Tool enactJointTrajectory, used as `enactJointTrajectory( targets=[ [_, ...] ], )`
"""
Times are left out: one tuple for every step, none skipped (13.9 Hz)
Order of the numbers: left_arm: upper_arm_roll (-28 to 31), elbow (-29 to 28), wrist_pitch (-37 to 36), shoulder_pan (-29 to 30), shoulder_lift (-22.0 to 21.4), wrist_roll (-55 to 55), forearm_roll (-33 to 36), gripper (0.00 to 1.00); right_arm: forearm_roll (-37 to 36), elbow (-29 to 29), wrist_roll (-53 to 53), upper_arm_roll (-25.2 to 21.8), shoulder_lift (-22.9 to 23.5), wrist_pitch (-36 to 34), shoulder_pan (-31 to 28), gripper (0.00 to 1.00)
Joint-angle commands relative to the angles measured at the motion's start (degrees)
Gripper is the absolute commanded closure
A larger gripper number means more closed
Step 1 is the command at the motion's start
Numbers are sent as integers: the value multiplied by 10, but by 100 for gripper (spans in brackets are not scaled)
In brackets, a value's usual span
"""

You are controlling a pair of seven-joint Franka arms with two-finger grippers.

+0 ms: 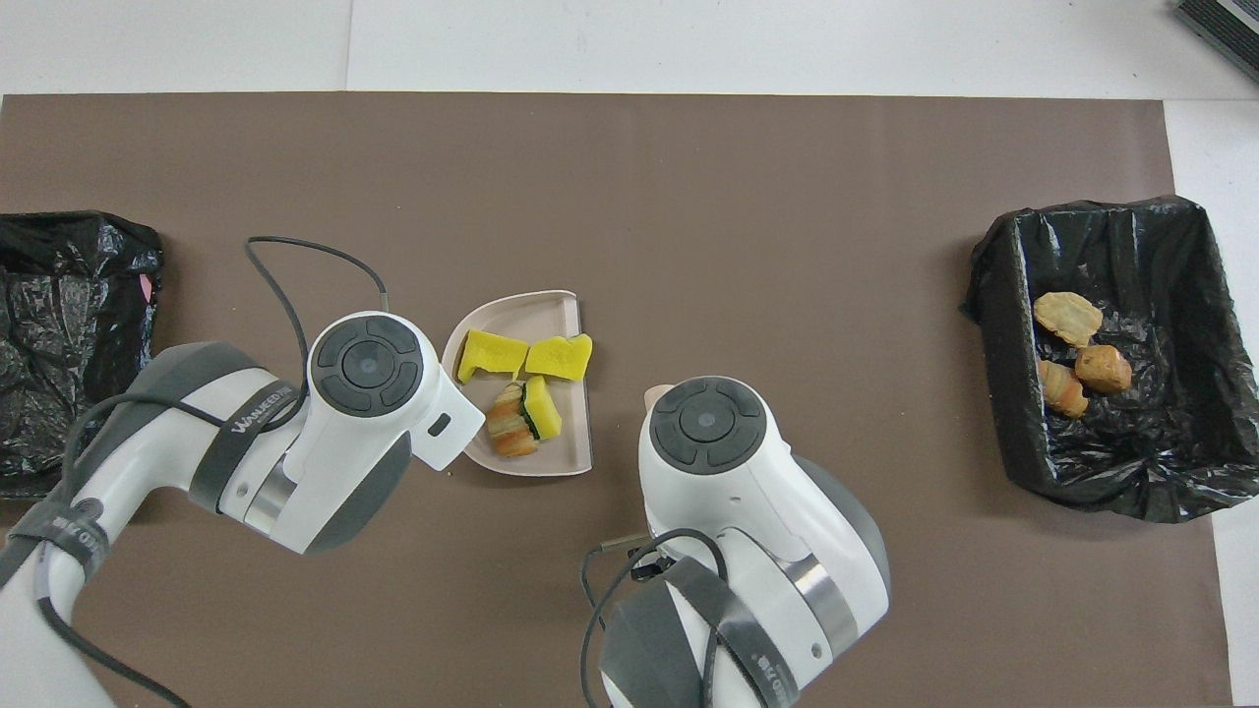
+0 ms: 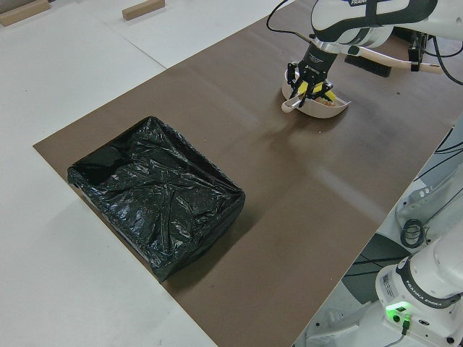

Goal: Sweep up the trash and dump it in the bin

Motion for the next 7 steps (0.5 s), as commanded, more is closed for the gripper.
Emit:
enactJointTrajectory(
  targets=[
    [4, -16, -28, 32, -69, 2, 11, 100, -11, -48, -17, 1, -34, 13, 0, 100],
    [5, -14, -28, 51, -86, 27, 11, 100, -10, -48, -21, 1, -34, 24, 0, 100],
    [5, -4, -30, 76, -97, 65, 10, 100, -10, -48, -22, 1, -33, 27, 0, 100],
    [6, 10, -44, 90, -101, 96, 10, 100, -10, -48, -22, 1, -33, 33, 0, 100],
    [6, 29, -62, 106, -103, 106, 9, 100, -9, -48, -22, 1, -33, 34, 0, 100],
    [6, 52, -76, 128, -103, 110, 6, 100, -8, -48, -22, 2, -33, 36, 1, 100],
    [6, 68, -89, 137, -102, 125, 4, 100, -6, -48, -22, 2, -31, 42, 2, 100]
  ],
)
